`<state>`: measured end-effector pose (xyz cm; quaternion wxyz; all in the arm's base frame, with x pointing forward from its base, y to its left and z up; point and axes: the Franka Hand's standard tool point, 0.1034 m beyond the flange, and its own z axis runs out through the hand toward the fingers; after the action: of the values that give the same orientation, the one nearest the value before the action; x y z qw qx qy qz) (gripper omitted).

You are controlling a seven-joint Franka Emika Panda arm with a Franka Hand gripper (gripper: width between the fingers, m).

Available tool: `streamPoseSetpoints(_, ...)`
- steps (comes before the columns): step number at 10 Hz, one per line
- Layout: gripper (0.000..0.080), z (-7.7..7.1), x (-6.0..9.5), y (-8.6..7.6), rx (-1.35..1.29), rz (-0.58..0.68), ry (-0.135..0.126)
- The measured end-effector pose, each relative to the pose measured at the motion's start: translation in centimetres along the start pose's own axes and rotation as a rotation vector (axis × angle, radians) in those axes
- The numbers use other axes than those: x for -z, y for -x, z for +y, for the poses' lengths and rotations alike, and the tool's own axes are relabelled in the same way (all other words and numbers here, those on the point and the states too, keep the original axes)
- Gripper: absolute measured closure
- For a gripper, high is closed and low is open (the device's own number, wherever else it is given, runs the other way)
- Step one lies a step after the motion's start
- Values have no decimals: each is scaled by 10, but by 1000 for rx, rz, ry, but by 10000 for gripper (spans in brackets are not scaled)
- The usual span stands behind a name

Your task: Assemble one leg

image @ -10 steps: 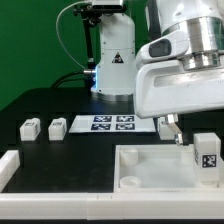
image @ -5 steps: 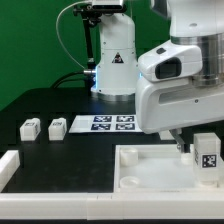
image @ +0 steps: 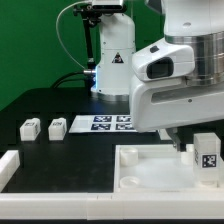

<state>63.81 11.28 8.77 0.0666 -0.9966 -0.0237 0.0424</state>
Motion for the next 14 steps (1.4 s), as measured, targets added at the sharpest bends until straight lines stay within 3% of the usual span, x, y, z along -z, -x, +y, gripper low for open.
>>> streamPoseSetpoints(1, 276, 0, 0, 0, -11, 0, -1)
streamPoseSetpoints(2, 477, -1, 0, 0, -123, 0, -1)
streamPoseSetpoints(3, 509, -1, 0, 0, -242, 0, -1)
streamPoseSetpoints(5, 509, -1, 0, 0, -427, 2, -3)
streamPoseSetpoints(7, 509, -2, -1, -3, -846, 25, -15)
streamPoseSetpoints(10, 508, 1, -2, -4, -1368, 74, -79)
streamPoseSetpoints(11, 508, 0, -2, -3, -1481, 90, -98)
streamPoseSetpoints(12, 508, -2, -2, -2, -1567, 93, -102)
streamPoseSetpoints(13, 432, -2, -2, -2, -1574, 93, -101)
streamPoseSetpoints(14, 432, -2, -3, -2, -1542, 93, -98)
